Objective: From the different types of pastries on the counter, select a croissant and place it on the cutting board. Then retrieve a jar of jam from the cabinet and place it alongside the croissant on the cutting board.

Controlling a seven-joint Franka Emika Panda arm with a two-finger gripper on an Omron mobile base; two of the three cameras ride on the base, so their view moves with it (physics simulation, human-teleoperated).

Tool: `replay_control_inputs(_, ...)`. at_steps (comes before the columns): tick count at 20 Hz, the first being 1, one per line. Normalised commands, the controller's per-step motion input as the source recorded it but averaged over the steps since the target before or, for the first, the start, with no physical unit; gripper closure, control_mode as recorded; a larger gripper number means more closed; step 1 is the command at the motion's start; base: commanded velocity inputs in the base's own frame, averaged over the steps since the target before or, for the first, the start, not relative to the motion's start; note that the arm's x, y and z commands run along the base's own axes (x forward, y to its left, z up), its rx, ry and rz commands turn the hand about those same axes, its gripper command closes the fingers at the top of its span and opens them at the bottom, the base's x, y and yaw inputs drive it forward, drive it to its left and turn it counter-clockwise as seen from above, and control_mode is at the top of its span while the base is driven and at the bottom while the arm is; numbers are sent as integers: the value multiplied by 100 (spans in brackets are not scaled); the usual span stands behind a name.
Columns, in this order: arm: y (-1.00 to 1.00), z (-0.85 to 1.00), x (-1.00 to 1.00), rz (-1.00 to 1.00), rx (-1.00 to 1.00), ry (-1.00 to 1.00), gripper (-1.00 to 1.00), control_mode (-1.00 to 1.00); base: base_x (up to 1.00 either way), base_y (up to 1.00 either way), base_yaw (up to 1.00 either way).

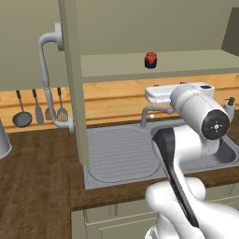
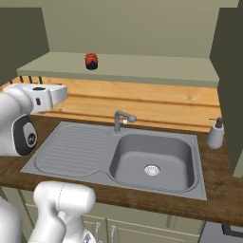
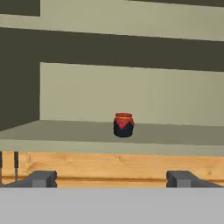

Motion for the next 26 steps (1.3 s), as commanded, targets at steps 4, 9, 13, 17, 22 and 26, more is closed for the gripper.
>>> replay_control_inputs(4,-2,50,-1,-1,12,18,-100,-100,0,0,0)
replay_control_inputs(9,0,56,0,-2,11,23,-100,-100,0,0,0)
replay_control_inputs(13,-8,32,0,0,4,11,-100,-100,0,0,0)
replay_control_inputs(17,-6,12,1,0,7,12,-100,-100,0,0,0)
replay_control_inputs(22,0,0,12,0,2,13,-100,-100,0,0,0)
replay_control_inputs(26,-2,-1,12,0,1,5,-100,-100,0,0,0)
